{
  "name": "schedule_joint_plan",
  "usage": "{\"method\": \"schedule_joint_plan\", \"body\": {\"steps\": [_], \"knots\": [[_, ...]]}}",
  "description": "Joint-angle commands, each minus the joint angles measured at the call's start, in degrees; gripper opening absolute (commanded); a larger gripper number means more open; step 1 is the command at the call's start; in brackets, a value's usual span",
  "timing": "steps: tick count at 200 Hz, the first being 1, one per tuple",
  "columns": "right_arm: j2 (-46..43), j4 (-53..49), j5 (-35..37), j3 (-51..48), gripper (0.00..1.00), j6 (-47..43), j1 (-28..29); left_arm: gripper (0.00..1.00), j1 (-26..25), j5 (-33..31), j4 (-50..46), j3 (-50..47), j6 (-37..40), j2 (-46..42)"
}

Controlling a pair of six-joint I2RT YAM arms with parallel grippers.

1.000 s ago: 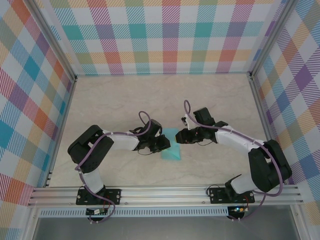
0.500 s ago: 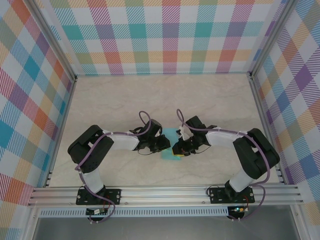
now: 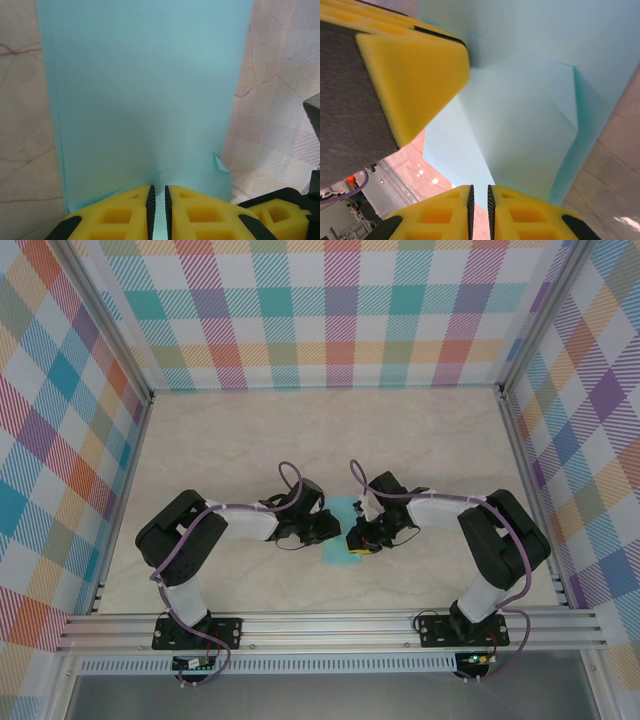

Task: Fold a paper plane with a square sheet of paper (pick it up from the middle)
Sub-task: Fold the triangle a second time at the center of the table.

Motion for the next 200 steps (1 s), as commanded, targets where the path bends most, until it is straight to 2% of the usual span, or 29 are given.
{"method": "schedule_joint_plan", "body": {"steps": [1, 87, 154, 200], "knots": [[0.7, -2.2, 2.3, -1.2, 0.18, -0.8, 0.4, 0.17, -1.3, -1.4, -4.2, 0.0, 1.2, 2.3], [0.1, -4.8, 6.4, -2.4, 0.17, -1.1, 0.4, 0.17, -1.3, -1.3, -4.1, 0.0, 1.2, 2.5], [-6.4, -4.5, 2.3, 1.1, 0.18, 0.9, 2.0, 0.17, -1.3, -1.1, -4.2, 0.1, 1.3, 2.4], [-0.9, -0.6, 1.2, 3.0, 0.19, 3.1, 2.8, 0.17, -1.3, -1.1, -4.3, 0.1, 1.3, 2.2]]}}
